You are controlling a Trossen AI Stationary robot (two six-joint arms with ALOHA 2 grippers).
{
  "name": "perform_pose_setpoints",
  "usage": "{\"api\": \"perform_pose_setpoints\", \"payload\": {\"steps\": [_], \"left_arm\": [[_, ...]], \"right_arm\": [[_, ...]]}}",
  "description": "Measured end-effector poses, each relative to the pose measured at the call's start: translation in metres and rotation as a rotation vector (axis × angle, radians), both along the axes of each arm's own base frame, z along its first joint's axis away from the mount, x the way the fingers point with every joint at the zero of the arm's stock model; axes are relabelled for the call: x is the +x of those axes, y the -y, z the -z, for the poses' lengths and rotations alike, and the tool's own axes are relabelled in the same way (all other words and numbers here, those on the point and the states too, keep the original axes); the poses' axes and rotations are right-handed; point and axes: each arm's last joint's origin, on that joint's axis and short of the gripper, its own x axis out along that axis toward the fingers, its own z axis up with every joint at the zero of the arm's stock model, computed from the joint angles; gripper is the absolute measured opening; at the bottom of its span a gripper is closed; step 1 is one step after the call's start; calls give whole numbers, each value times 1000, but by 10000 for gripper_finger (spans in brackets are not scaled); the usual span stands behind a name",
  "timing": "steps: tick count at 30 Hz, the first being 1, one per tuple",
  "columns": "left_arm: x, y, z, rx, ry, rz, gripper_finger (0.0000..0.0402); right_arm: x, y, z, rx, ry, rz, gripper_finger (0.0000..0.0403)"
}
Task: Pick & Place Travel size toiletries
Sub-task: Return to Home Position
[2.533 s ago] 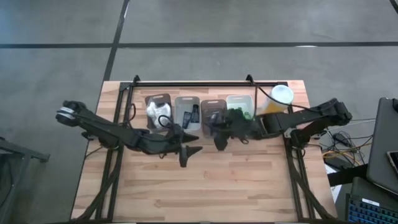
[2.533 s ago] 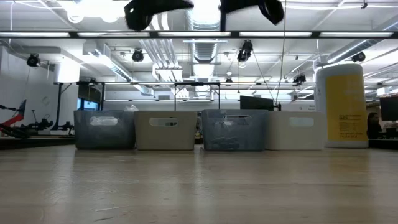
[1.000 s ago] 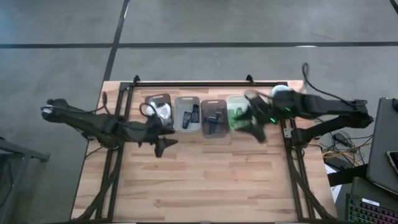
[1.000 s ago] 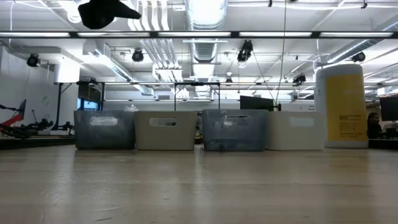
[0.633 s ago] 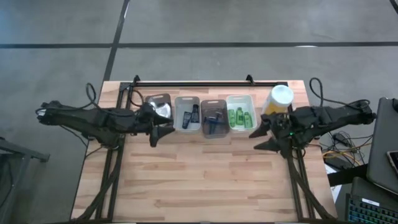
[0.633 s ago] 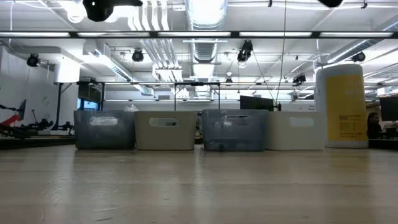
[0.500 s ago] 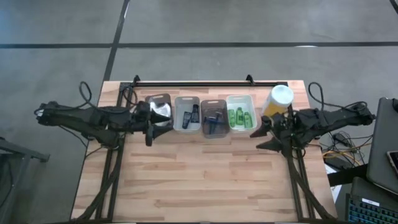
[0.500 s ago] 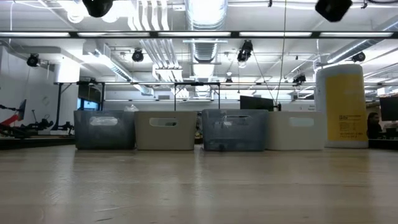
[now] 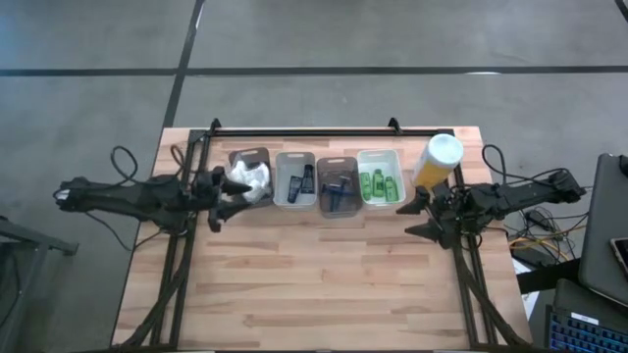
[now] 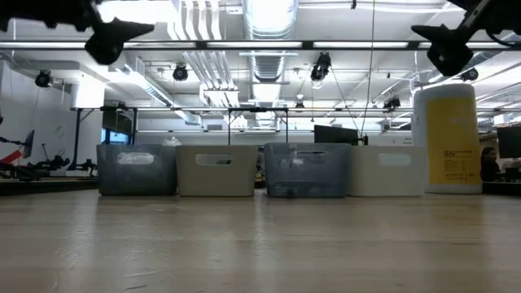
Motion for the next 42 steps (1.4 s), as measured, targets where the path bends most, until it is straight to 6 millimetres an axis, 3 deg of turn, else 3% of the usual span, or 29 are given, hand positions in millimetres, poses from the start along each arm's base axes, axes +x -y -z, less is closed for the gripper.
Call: {"api": "perform_pose_setpoints", "payload": {"steps": [9, 13, 15, 18, 25, 42], "left_arm": [[-29, -7, 41, 15, 97, -47, 255], [-40, -9, 55, 27, 136, -85, 255], [-37, -11, 66, 27, 60, -128, 255], [-36, -13, 67, -3, 35, -176, 255], [-37, -17, 76, -6, -47, -327, 255], [-35, -17, 80, -1, -75, -322, 255]], "right_arm": [[1, -4, 10, -259, 317, -109, 359], [1, -4, 29, -255, 306, -91, 361], [1, -3, 38, -233, 298, -90, 357], [-1, -2, 50, -195, 312, -73, 350], [0, -1, 58, -145, 226, -52, 327], [-2, -1, 60, -172, 209, -57, 277]]}}
